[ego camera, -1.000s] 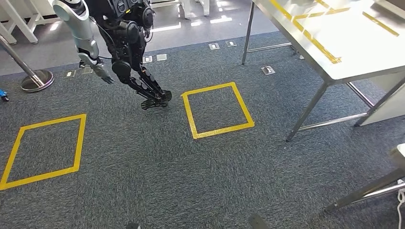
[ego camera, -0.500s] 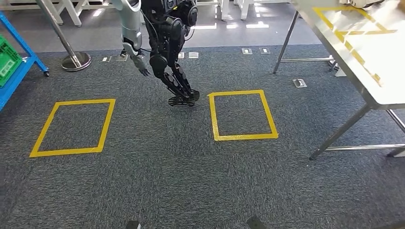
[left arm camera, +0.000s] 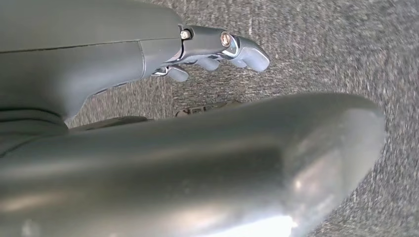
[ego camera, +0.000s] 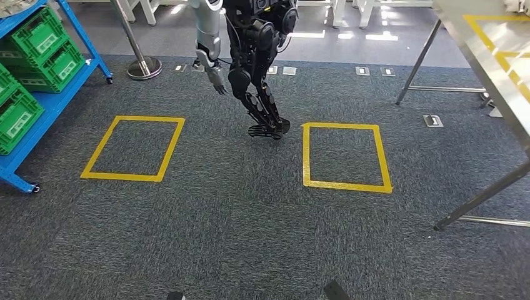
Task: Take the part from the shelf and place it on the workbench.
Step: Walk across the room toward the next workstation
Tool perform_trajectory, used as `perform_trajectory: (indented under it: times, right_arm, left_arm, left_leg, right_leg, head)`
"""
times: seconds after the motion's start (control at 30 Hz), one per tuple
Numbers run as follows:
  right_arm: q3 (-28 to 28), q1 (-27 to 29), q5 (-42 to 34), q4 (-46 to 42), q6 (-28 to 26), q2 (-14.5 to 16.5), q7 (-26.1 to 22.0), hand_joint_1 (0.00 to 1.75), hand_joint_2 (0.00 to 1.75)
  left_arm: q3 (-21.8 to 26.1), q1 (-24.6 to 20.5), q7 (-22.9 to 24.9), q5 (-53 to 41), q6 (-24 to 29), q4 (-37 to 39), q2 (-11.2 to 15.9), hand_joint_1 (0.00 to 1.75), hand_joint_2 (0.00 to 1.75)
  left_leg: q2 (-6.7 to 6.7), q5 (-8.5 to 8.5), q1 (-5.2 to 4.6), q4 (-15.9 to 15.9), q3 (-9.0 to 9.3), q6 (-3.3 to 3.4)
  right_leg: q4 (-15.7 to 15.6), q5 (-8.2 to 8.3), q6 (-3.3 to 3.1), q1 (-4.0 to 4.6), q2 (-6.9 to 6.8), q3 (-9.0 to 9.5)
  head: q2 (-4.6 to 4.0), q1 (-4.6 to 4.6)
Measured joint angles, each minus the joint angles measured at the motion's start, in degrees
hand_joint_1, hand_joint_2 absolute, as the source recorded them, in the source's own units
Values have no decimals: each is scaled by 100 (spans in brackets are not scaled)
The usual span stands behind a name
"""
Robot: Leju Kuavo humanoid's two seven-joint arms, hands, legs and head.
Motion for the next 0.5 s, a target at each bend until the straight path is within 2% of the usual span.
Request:
perform_trajectory:
  times: [0.07, 0.1, 0.17, 0.2, 0.27, 0.33, 0.37, 0.4, 0.43, 0.47, 0.5]
  right_arm:
    - [0, -10, 9, 0, 43, -1, -25, 0, 0]
    - [0, -17, 10, 0, 62, -1, -34, 0, 0]
    - [0, -34, 10, 0, 79, 0, -49, 0, 0]
    - [0, -43, 10, -1, 80, 1, -53, 0, 0]
    - [0, -56, 14, -1, 80, 3, -60, 0, 0]
    - [-1, -47, 20, -1, 82, 1, -53, 0, 0]
    - [-2, -36, 24, 0, 82, 0, -47, 0, 0]
    - [-3, -26, 26, 0, 83, -1, -41, 0, 0]
    - [-4, -20, 28, 0, 85, -2, -41, 0, 0]
    - [-4, -22, 29, 0, 88, -2, -44, 0, 0]
    - [-4, -27, 31, 0, 90, -3, -49, 0, 0]
  left_arm:
    - [0, -12, -3, 0, 0, -1, -2, 0, 0]
    - [0, -17, -7, 0, -1, -1, -4, 0, 0]
    - [0, -14, -13, 0, -1, 1, -5, 0, 0]
    - [0, -10, -13, 1, -1, 1, -4, 0, 0]
    - [0, -16, -6, 2, -8, 0, -3, 0, 0]
    - [0, -36, 8, 4, -33, -1, -3, 0, 0]
    - [0, -41, 18, 4, -48, -1, -2, 0, 0]
    - [0, -37, 28, 4, -58, -1, 1, 0, 0]
    - [0, -30, 40, 5, -65, 0, 3, 0, 0]
    - [1, -25, 51, 5, -70, 0, 4, 0, 0]
    - [1, -24, 60, 6, -75, 1, 4, 0, 0]
  left_leg:
    - [200, 211, -30, -659, 354, 67]
    - [254, 237, -46, -809, 427, 107]
    - [170, 243, -70, -843, 418, 184]
    - [112, 258, -65, -861, 419, 216]
    - [-5, 299, -32, -903, 431, 285]
    - [-131, 327, -9, -916, 423, 326]
    - [-203, 332, -7, -913, 415, 334]
    - [-282, 336, -7, -908, 411, 334]
    - [-362, 337, -6, -899, 409, 329]
    - [-445, 338, -1, -886, 409, 320]
    - [-526, 336, 6, -869, 407, 305]
  right_leg:
    - [7, -28, 48, 22, -111, 28]
    - [10, -38, 77, 34, -155, 39]
    - [8, -46, 140, 33, -241, 59]
    - [22, -63, 177, 17, -226, 70]
    - [278, -244, 246, -9, 27, -22]
    - [979, -607, 289, -24, 335, -356]
    - [1364, -756, 299, -27, 388, -553]
    - [1614, -806, 304, -30, 406, -693]
    - [1654, -738, 304, -34, 413, -735]
    - [1449, -560, 302, -42, 430, -658]
    - [1070, -331, 300, -55, 485, -488]
  head:
    - [0, 1]
    - [0, 6]
    - [0, 13]
    - [0, 14]
    - [0, 34]
    - [0, 74]
    - [0, 87]
    - [0, 93]
    - [0, 96]
    - [0, 97]
    - [0, 98]
